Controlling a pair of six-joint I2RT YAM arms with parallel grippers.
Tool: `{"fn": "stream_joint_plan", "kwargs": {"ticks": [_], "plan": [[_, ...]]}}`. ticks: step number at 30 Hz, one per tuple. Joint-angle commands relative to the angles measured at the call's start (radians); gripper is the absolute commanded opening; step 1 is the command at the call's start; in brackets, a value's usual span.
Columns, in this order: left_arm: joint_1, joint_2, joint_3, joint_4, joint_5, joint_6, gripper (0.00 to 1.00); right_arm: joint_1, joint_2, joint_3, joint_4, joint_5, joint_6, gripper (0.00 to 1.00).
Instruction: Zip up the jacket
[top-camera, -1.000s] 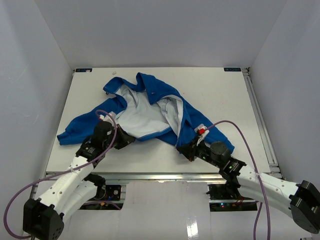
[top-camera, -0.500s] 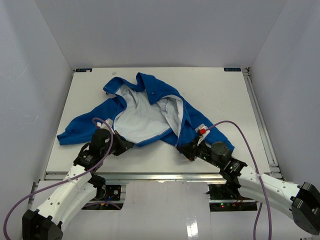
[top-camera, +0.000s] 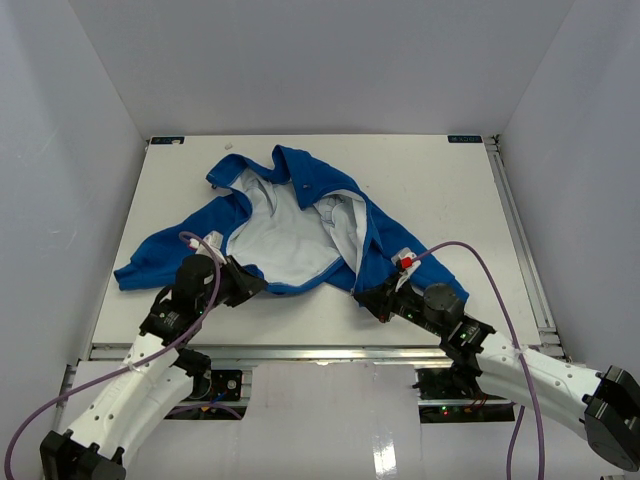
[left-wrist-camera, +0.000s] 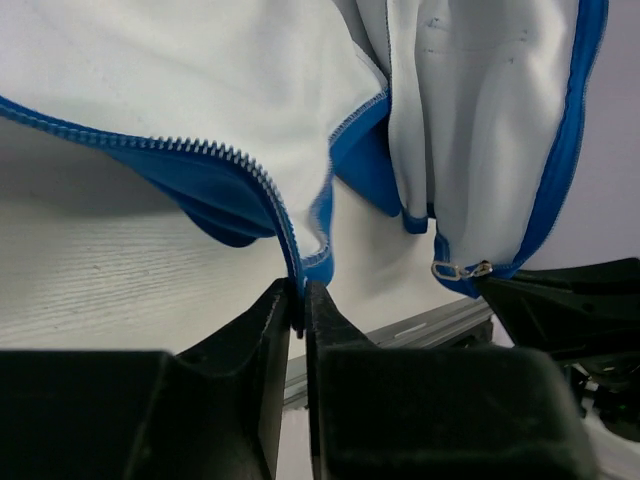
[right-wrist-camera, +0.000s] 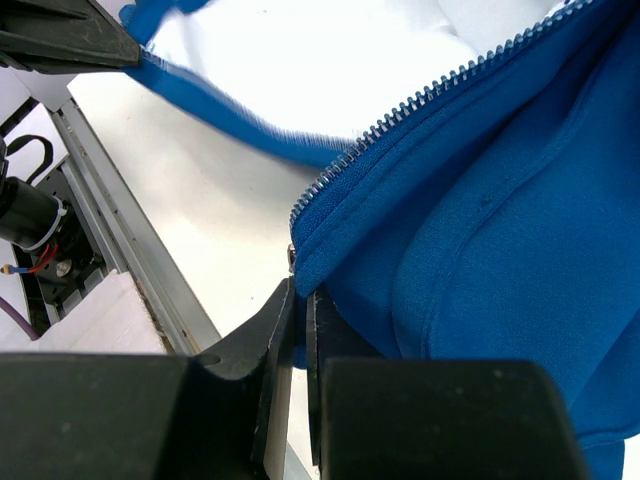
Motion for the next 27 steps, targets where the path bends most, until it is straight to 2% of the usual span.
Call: {"fn": "stream_joint_plan", "kwargs": {"ticks": [1, 2, 7, 12, 15, 19, 21, 23, 25, 27], "plan": [[-0.003, 0.013, 0.046, -0.006, 0.009, 0.006, 0.04, 0.004, -0.016, 0.015, 0.028, -0.003, -0.002, 0.09], [-0.003, 0.021, 0.058, -0.004, 0.008, 0.006, 0.00, 0.005, -0.017, 0.013, 0.025, -0.002, -0.003, 0.08], [-0.003, 0.144, 0.118, 0.070, 0.003, 0.046, 0.00, 0.004, -0.016, 0.007, 0.033, 0.001, -0.002, 0.08], [-0.003, 0.410, 0.153, 0.256, 0.082, 0.092, 0.00, 0.004, 0.002, 0.001, 0.053, 0.015, -0.006, 0.08], [-0.018, 0.663, 0.283, 0.290, 0.120, 0.138, 0.00, 0.004, 0.032, 0.002, 0.079, 0.023, -0.008, 0.08], [-0.114, 1.013, 0.513, 0.272, 0.124, 0.231, 0.00, 0.003, 0.073, 0.009, 0.104, 0.038, -0.011, 0.09], [-0.156, 1.133, 0.605, 0.239, 0.149, 0.275, 0.05, 0.002, 0.085, 0.018, 0.102, 0.044, -0.020, 0.08], [-0.169, 1.195, 0.657, 0.216, 0.131, 0.290, 0.24, 0.001, 0.087, 0.027, 0.090, 0.049, -0.027, 0.08], [-0.179, 1.190, 0.653, 0.219, 0.093, 0.298, 0.40, 0.001, 0.084, 0.029, 0.081, 0.049, -0.030, 0.08], [-0.182, 1.150, 0.640, 0.220, 0.070, 0.304, 0.50, 0.001, 0.079, 0.029, 0.080, 0.049, -0.029, 0.08]]}}
